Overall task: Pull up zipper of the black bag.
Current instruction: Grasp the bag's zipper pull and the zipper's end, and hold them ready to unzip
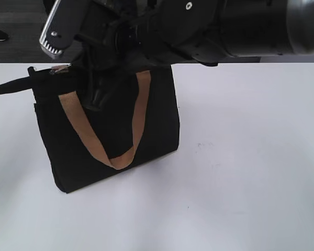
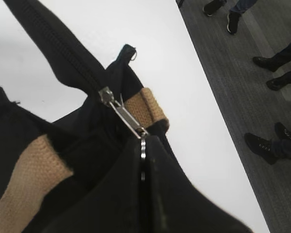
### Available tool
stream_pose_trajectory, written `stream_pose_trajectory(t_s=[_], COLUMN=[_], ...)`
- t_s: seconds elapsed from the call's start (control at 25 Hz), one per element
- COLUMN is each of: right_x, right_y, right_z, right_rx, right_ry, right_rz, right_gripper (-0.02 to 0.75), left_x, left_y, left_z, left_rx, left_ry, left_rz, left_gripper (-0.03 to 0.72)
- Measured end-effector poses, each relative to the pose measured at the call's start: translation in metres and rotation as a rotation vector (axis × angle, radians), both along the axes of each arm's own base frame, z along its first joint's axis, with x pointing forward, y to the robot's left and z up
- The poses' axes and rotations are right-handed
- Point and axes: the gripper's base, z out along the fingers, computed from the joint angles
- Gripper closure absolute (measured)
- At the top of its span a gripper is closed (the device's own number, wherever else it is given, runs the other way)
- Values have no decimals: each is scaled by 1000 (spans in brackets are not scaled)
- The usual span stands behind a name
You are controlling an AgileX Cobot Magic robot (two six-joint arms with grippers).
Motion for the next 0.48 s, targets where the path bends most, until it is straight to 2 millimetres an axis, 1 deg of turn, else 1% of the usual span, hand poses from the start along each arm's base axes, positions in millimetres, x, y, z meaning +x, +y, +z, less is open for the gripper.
stream_pose_trajectory(t_s=[0.2,0.48], right_x=[5,14], right_y=[-8,-21], right_z=[-2,-4], right_rx=[-10,-20], right_ry=[28,64], right_rz=[-1,-16], right_gripper=[738,738], left_x=[-1,-1], left_y=[1,2], left_z=[-2,-3], left_rx=[33,37], left_ry=[17,25], left_rz=[-3,8], left_gripper=[656,657])
